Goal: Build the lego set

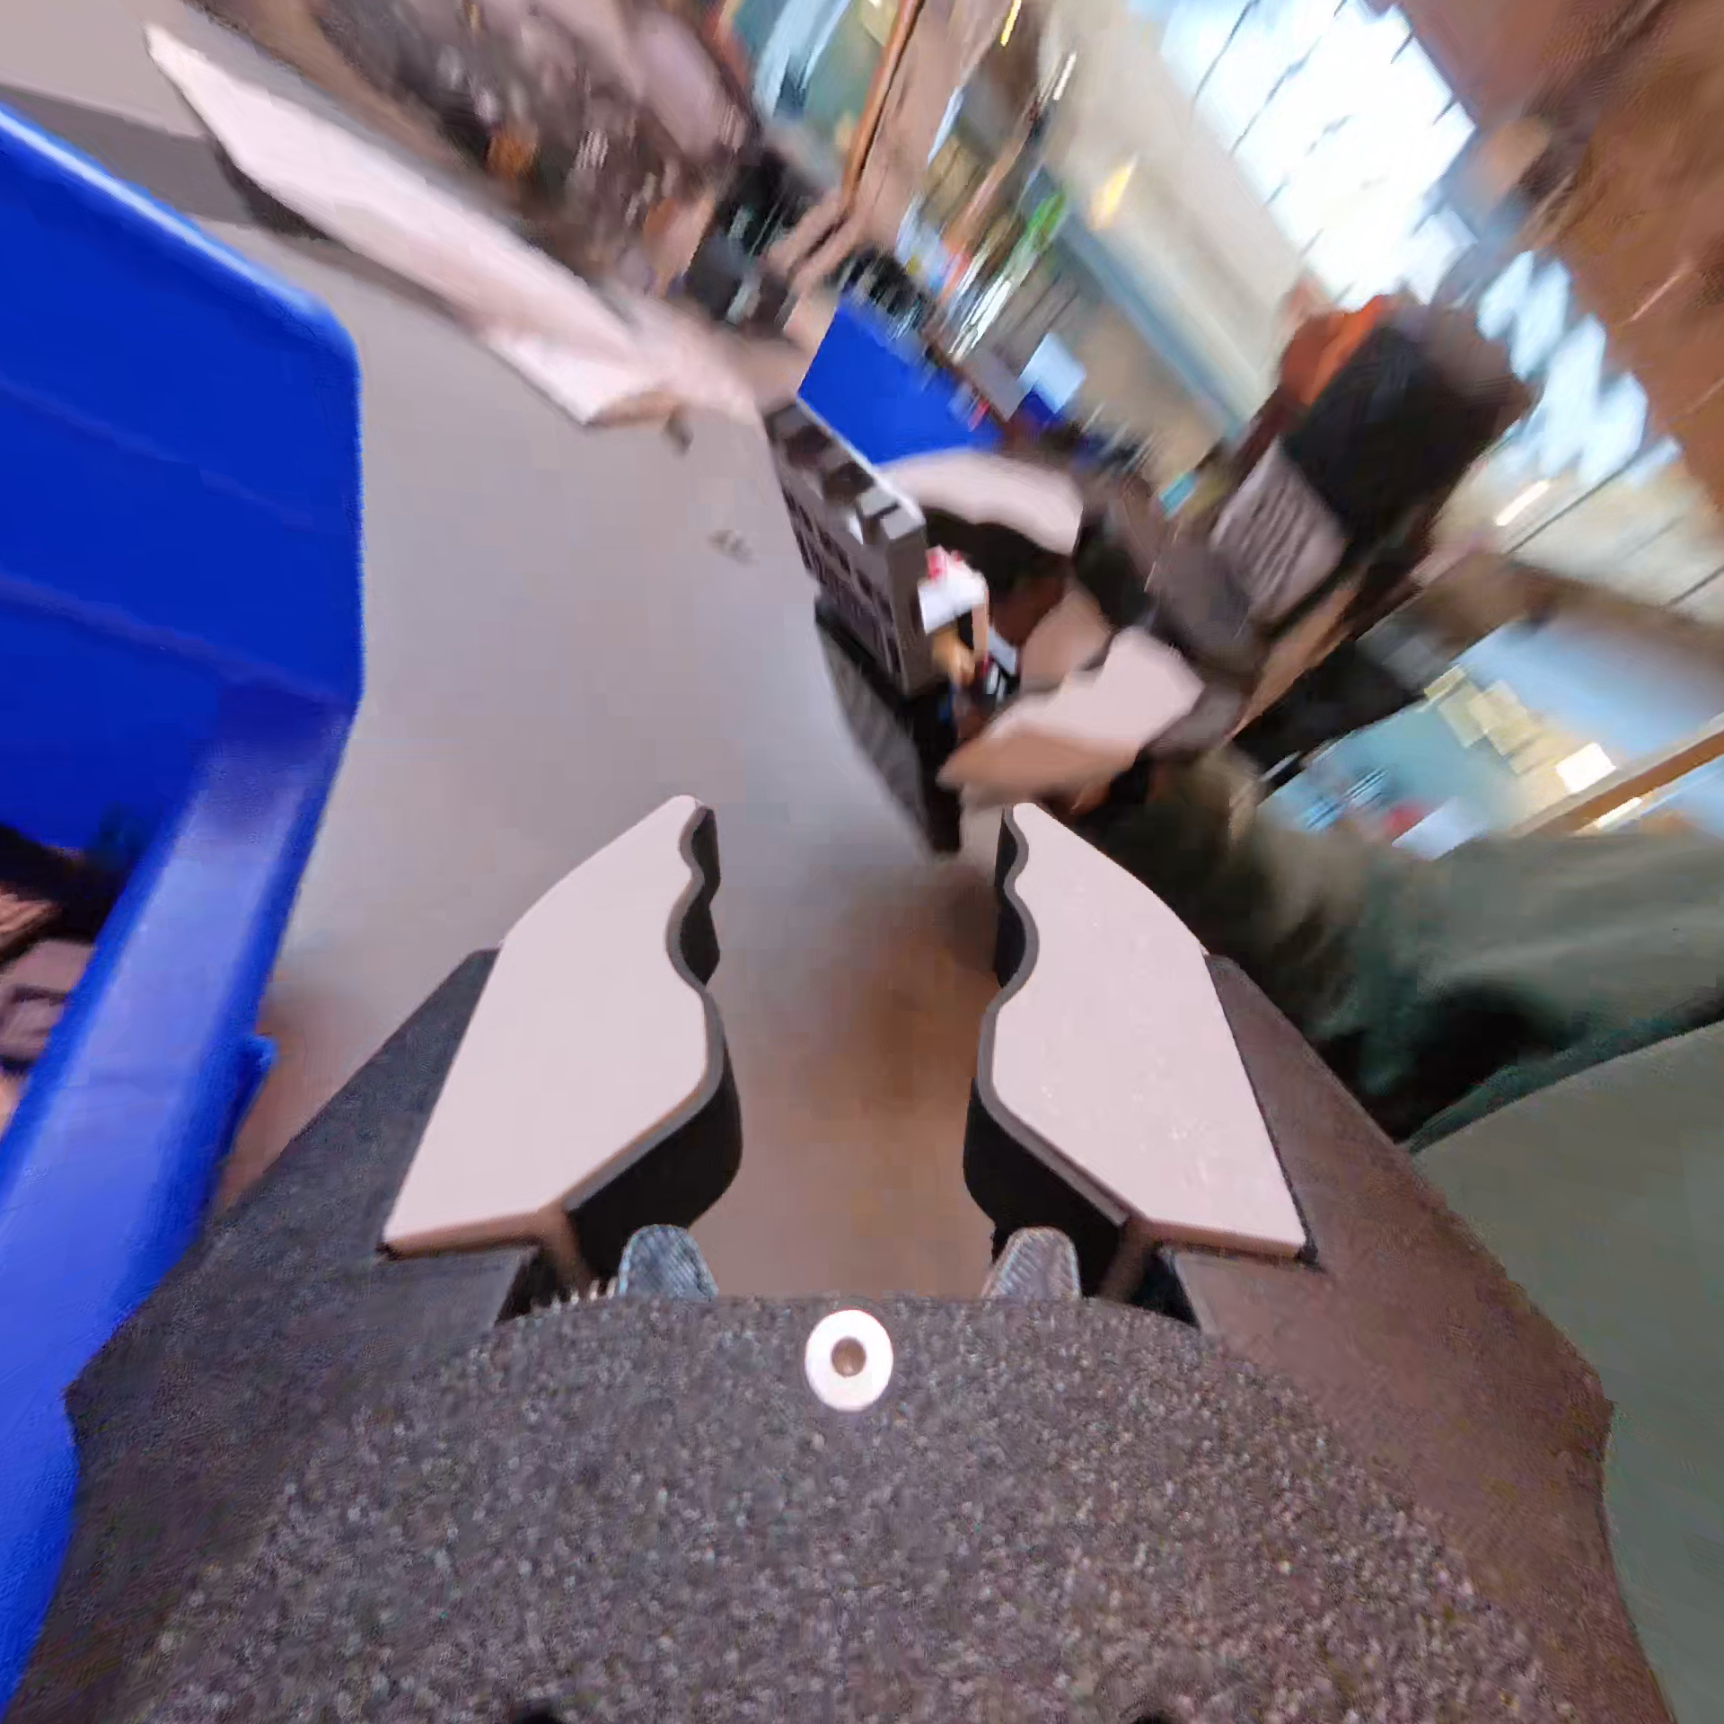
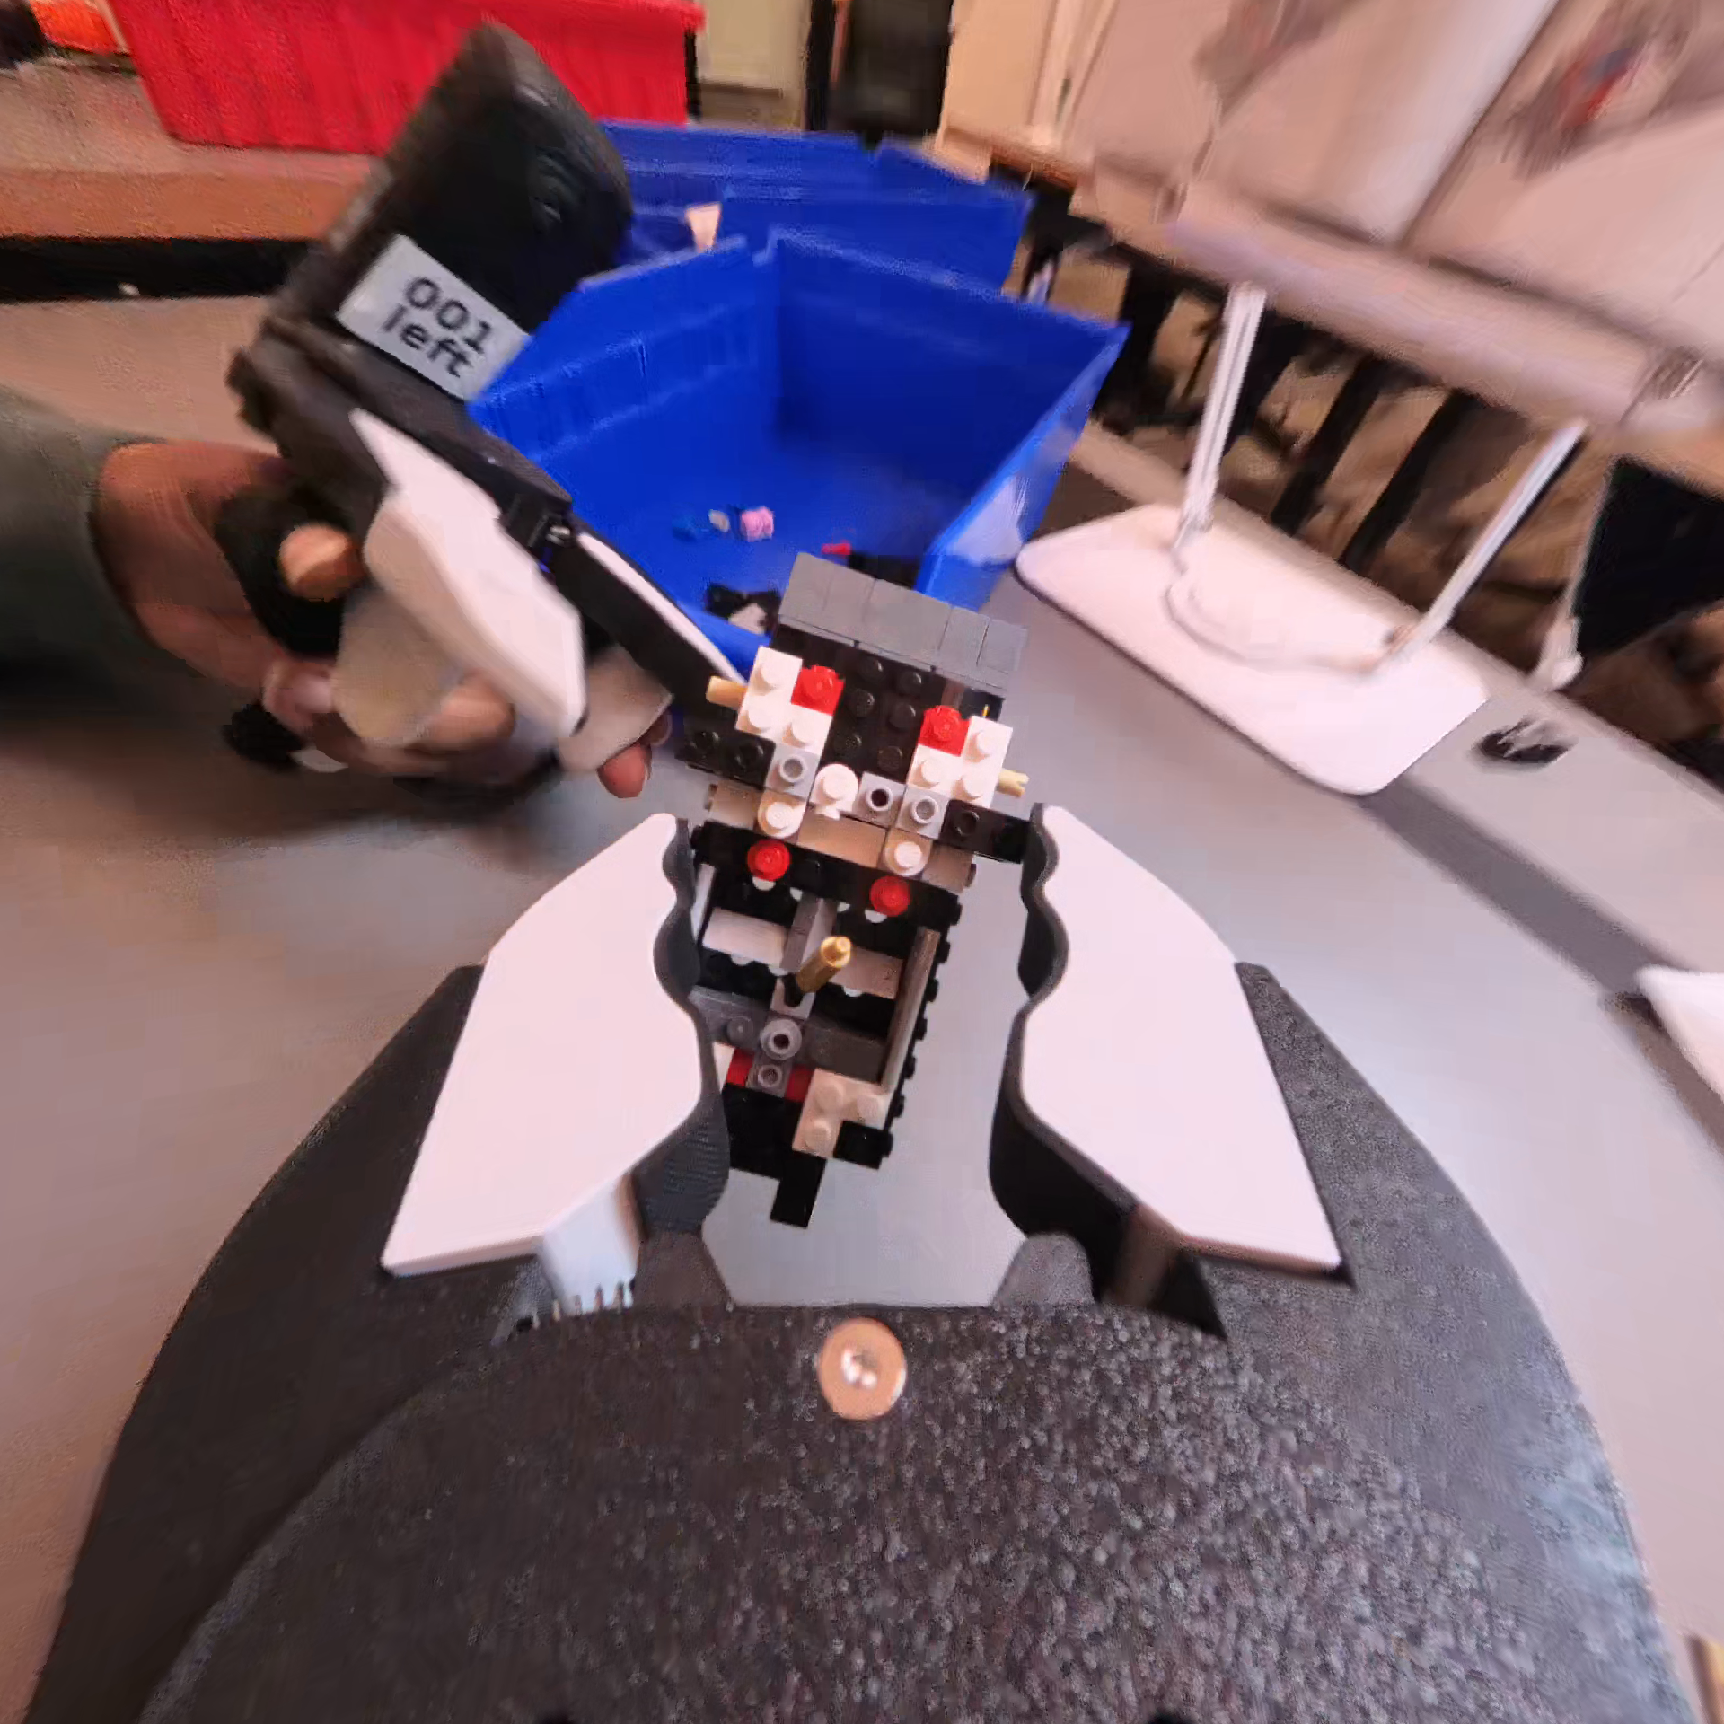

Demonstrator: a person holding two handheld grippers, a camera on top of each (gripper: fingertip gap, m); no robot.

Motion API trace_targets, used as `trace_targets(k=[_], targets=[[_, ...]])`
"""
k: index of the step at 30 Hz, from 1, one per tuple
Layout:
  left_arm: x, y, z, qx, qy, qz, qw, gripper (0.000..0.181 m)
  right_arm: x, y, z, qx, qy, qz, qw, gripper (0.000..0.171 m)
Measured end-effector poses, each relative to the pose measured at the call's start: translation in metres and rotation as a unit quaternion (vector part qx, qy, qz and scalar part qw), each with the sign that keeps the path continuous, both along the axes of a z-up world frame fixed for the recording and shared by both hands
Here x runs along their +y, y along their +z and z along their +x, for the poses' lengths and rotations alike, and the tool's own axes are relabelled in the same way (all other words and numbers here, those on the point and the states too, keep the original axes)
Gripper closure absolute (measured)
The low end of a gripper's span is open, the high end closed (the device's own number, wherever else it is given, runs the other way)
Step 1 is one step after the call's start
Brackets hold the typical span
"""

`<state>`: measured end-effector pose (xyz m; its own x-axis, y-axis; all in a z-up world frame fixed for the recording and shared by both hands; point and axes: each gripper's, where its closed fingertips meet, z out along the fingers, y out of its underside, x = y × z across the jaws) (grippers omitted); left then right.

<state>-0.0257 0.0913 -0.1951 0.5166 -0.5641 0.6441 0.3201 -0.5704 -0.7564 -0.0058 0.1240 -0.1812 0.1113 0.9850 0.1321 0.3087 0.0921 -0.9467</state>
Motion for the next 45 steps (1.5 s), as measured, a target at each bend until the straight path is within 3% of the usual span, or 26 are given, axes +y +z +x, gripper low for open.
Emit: trace_targets(k=[2, 4, 6, 8, 15, 18, 19, 28, 33, 37, 39, 41, 43, 45], targets=[[-0.001, 0.029, 0.001, -0.093, 0.007, 0.005, 0.996, 0.124, -0.012, 0.008, 0.001, 0.012, -0.024, 0.059, 0.998, 0.103], [-0.005, 0.042, 0.012, -0.1, 0.001, 0.016, 0.995, 0.124, -0.021, 0.011, 0.0, 0.009, -0.062, 0.13, 0.989, 0.103], [-0.008, 0.041, 0.024, -0.048, 0.012, 0.041, 0.998, 0.13, -0.032, 0.016, -0.003, 0.007, -0.077, 0.198, 0.977, 0.103], [-0.007, 0.043, 0.027, -0.004, 0.044, 0.074, 0.996, 0.157, -0.041, 0.021, -0.007, 0.007, -0.081, 0.252, 0.964, 0.103], [-0.006, 0.024, 0.016, 0.218, 0.076, 0.137, 0.963, 0.157, -0.045, 0.025, 0.005, 0.002, -0.001, 0.256, 0.967, 0.113], [-0.011, 0.012, 0.02, 0.291, 0.047, 0.15, 0.944, 0.157, -0.052, 0.033, 0.012, -0.005, 0.04, 0.241, 0.97, 0.134], [-0.012, 0.01, 0.021, 0.306, 0.041, 0.153, 0.939, 0.157, -0.057, 0.031, 0.012, -0.022, 0.06, 0.253, 0.965, 0.142], [-0.022, 0.001, 0.035, 0.353, -0.001, 0.151, 0.923, 0.157, -0.061, 0.002, 0.011, -0.143, 0.122, 0.376, 0.908, 0.16], [-0.028, 0.003, 0.036, 0.362, -0.024, 0.165, 0.917, 0.157, -0.066, 0.002, 0.014, -0.167, 0.154, 0.352, 0.908, 0.162], [-0.029, 0.006, 0.036, 0.345, -0.02, 0.166, 0.924, 0.157, -0.069, 0.004, 0.014, -0.13, 0.145, 0.266, 0.944, 0.166], [-0.021, 0.015, 0.027, 0.349, 0.021, 0.187, 0.918, 0.157, -0.081, -0.013, 0.016, -0.137, 0.174, 0.192, 0.956, 0.171], [-0.021, 0.024, 0.023, 0.346, 0.014, 0.189, 0.919, 0.157, -0.084, -0.024, 0.017, -0.123, 0.165, 0.189, 0.96, 0.171], [-0.022, 0.018, 0.021, 0.368, 0.012, 0.196, 0.909, 0.157, -0.087, -0.006, 0.017, -0.073, 0.152, 0.159, 0.973, 0.171], [-0.022, 0.014, 0.021, 0.353, 0.004, 0.184, 0.917, 0.157, -0.078, 0.017, 0.017, -0.035, 0.117, 0.183, 0.976, 0.171]])
